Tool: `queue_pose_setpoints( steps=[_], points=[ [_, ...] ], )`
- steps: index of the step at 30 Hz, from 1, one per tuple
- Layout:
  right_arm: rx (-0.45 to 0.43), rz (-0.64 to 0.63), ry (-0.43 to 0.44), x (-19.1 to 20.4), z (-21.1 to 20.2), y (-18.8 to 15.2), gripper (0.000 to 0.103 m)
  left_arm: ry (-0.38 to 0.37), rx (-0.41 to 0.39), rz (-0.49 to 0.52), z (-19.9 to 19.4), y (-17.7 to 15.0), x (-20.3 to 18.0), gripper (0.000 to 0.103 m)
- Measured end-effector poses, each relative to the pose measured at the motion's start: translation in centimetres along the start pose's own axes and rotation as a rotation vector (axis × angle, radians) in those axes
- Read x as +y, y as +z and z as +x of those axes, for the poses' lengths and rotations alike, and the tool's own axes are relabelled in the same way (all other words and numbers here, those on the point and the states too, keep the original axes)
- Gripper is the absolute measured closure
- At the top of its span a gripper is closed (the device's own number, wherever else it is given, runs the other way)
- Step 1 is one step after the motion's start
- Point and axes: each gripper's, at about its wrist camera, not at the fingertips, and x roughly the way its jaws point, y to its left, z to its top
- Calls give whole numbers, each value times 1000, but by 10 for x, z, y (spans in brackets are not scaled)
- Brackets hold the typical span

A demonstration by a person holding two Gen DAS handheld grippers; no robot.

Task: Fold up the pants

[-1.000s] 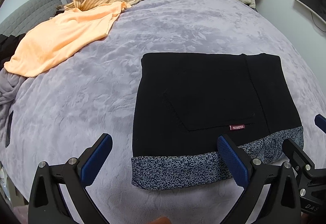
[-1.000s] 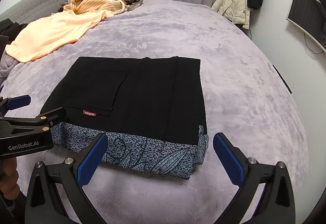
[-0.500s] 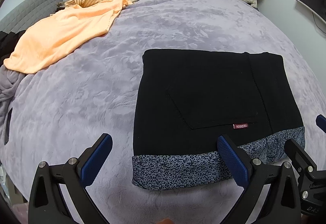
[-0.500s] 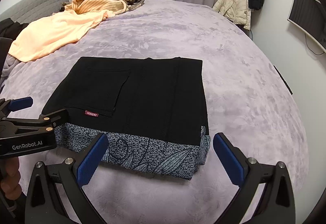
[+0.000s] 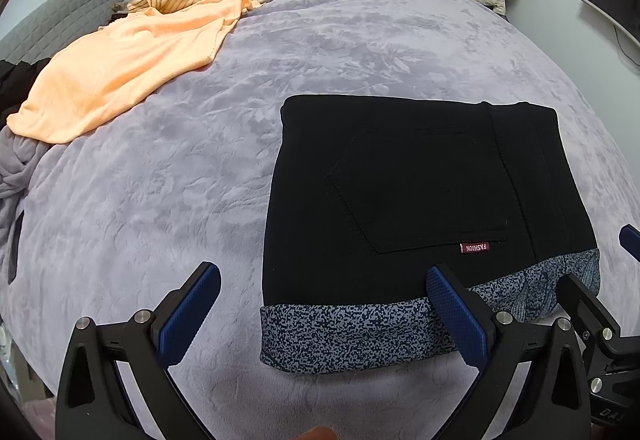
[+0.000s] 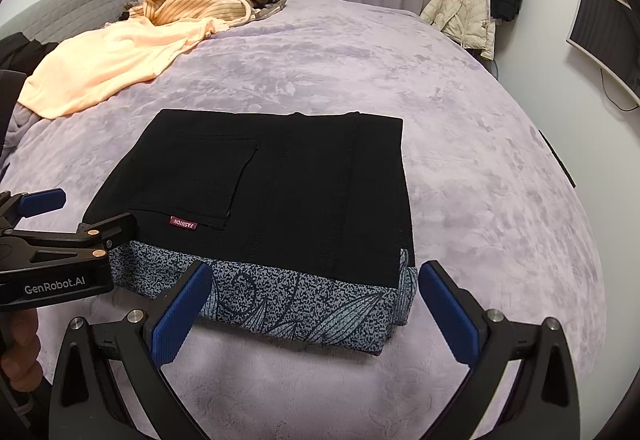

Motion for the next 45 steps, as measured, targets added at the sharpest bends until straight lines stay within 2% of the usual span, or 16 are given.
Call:
queue_pose_setpoints(
  steps=[23,45],
  points=[
    [-15,-21,23,-5,4,9,0,3,-2,5,-1,3,-2,0],
    [-33,21,49,-33,2,4,0,13,-12,44,-8,0,-28,0]
  ],
)
